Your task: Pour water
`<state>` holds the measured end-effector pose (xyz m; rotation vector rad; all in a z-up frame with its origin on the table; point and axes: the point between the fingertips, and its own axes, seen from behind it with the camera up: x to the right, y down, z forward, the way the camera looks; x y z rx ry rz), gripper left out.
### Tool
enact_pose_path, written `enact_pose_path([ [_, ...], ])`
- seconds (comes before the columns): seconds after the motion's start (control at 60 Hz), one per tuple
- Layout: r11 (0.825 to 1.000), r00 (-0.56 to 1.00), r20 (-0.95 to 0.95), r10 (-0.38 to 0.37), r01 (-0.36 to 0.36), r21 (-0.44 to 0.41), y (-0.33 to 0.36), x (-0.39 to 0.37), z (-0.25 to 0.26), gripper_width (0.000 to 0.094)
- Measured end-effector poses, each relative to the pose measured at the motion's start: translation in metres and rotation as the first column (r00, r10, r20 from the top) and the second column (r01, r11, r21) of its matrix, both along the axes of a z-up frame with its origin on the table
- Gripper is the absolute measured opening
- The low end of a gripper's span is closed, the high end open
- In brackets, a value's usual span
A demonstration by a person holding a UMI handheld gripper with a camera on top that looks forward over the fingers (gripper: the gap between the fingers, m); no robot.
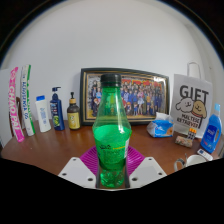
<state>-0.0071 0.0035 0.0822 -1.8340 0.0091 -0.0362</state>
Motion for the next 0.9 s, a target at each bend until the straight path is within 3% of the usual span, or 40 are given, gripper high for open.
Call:
enact_pose_path([
  [0.183,0.999,0.996,-0.086,0.021,-0.018,0.029,-0.010,-0.008,0.035,0.0322],
  [0.417,0.996,0.787,-0.612,0.081,-0.034,0.087,-0.040,-0.016,0.111,0.0323],
  [0.617,0.993,0.221,-0.968,0.118,-0.008,0.119,-0.062,-0.002,0.152,0.0323],
  [0.717,0.993,-0.049,-0.992,0.115,0.022,0.114,-0.070,0.015,0.155,0.0321],
  [0.9,0.995,-0.394,-0.914,0.094,0.065,0.074,-0.079,0.040,0.136,0.0321],
])
